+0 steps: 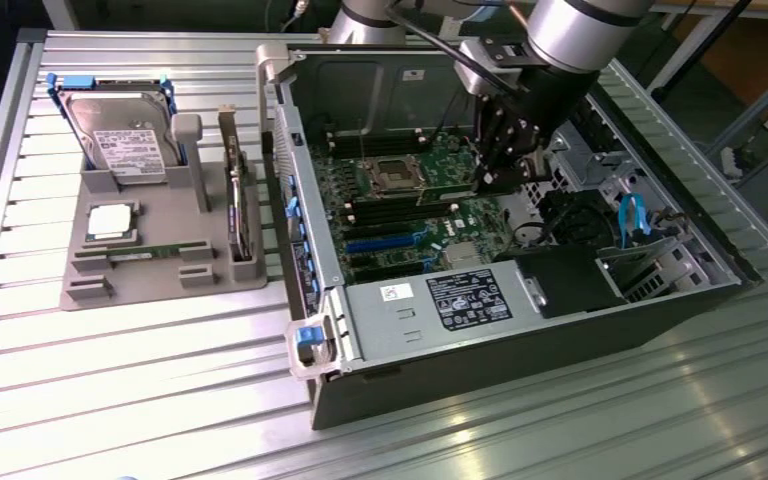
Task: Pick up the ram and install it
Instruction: 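Insert the ram into the slot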
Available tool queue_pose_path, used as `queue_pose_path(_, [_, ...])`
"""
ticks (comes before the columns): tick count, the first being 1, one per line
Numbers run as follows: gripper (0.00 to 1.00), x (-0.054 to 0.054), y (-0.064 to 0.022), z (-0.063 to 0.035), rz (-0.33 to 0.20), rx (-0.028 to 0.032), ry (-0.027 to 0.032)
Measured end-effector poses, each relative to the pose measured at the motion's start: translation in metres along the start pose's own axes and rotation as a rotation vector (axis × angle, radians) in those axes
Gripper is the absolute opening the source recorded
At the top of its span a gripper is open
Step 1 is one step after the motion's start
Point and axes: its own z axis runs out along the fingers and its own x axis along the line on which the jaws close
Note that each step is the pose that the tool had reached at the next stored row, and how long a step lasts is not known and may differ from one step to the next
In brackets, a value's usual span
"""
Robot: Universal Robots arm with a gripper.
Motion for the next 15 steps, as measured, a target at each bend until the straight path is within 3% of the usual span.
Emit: queue_pose_path(15, [0.11, 0.001, -0.0008, 0.0211, 0.0, 0.0, 0.0])
